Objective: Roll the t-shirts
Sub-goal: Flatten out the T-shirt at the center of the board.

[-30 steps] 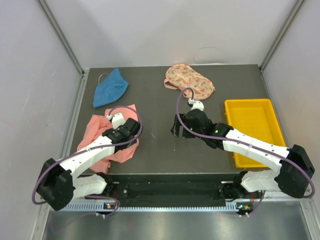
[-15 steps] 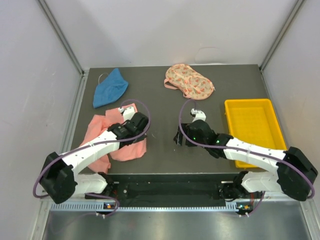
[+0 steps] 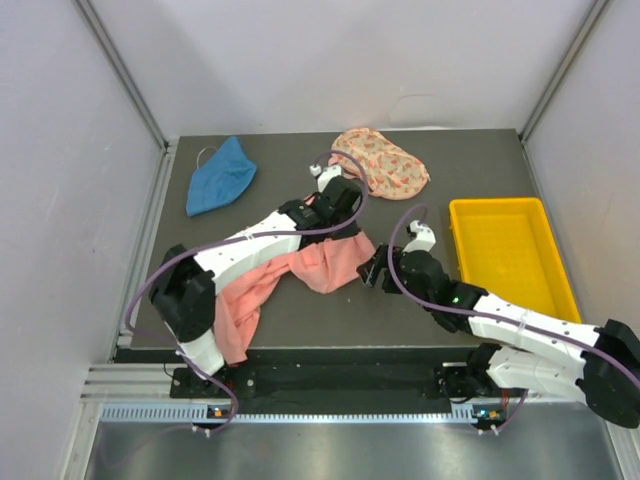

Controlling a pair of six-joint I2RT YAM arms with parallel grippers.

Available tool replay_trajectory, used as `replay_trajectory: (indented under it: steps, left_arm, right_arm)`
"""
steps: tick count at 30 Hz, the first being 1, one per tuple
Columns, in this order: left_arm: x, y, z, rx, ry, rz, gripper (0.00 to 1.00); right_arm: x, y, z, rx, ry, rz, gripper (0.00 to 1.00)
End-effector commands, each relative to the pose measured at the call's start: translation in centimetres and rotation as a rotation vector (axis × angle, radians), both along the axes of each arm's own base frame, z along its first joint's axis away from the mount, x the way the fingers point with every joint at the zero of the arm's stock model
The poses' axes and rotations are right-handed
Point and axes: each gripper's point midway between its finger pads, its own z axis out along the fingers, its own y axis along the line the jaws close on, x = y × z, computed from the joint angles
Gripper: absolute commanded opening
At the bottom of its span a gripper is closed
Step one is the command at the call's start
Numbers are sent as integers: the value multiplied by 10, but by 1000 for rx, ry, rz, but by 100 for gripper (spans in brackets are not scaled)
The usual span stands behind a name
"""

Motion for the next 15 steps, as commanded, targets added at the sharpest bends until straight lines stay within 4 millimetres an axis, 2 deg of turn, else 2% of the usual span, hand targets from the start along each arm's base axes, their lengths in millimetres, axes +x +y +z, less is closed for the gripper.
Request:
replay_trajectory:
  steps: [1, 2, 4, 5, 7, 8, 10, 11, 12, 14, 15]
  left_arm:
    - [8, 3, 25, -19, -46, -38, 35]
    - [2, 15, 24, -24, -46, -30, 39]
    - [8, 42, 23, -29, -39, 21, 50]
    - [1, 59, 22, -27, -36, 37, 50]
    - [4, 90, 21, -24, -32, 95, 50]
    - [-5, 106, 19, -18, -29, 117, 50]
    - [-10, 133, 15, 6, -21, 166, 50]
    - [-19, 149, 12, 26, -23, 192, 50]
    - [-22, 162, 8, 36, -14, 220, 50]
    - [-36, 184, -3, 64, 5, 253, 51]
    - [-39, 199, -8, 83, 20, 290, 51]
  right_arm:
    - [10, 12, -2, 15, 28, -42, 81]
    - [11, 11, -7, 2, 38, -51, 82]
    - [14, 12, -13, -13, 48, -59, 82]
    - [14, 14, -22, -29, 65, -53, 82]
    - [14, 26, -22, 8, 79, -28, 81]
    - [12, 33, -30, 12, 98, -8, 77]
    - [9, 49, -28, 10, 94, 25, 75]
    - [-6, 60, -39, -57, 105, 67, 76]
    - [3, 70, -21, -73, 49, 37, 76]
    - [-4, 85, -20, -128, 36, 64, 77]
    - [-8, 100, -18, -153, 28, 84, 77]
